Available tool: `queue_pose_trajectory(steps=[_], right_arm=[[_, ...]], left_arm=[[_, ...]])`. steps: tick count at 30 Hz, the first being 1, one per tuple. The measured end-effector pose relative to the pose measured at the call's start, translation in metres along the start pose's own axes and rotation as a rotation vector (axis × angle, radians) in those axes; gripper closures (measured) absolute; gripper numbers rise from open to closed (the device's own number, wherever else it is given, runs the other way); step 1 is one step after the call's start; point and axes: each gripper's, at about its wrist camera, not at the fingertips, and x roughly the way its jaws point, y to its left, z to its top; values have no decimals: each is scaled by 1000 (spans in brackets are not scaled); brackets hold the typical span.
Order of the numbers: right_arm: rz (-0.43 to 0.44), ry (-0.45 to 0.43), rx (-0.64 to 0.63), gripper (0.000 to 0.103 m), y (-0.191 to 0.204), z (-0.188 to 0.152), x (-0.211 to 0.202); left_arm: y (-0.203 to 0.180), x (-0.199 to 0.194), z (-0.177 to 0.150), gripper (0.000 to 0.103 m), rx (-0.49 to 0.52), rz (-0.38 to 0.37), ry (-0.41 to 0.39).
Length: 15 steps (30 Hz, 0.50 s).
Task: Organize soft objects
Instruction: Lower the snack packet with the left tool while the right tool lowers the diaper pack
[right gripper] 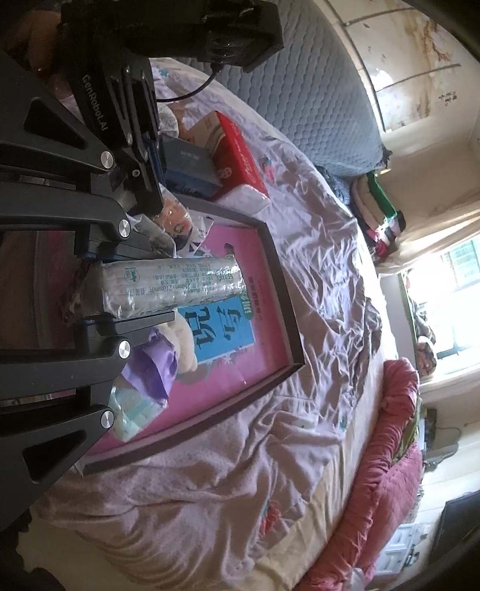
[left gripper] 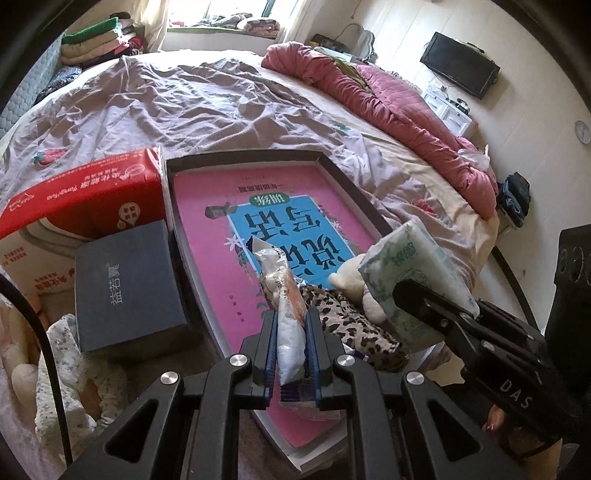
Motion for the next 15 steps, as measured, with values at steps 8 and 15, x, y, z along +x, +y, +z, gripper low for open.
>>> queue_pose_trajectory(steps=[8, 15], right_arm=[[3, 49, -17, 81, 7, -4, 18], [-17, 46, 11, 80, -3, -4, 20]], left_arm=[[2, 6, -2, 88, -1, -6, 9], [2, 7, -2, 88, 3, -10, 14]])
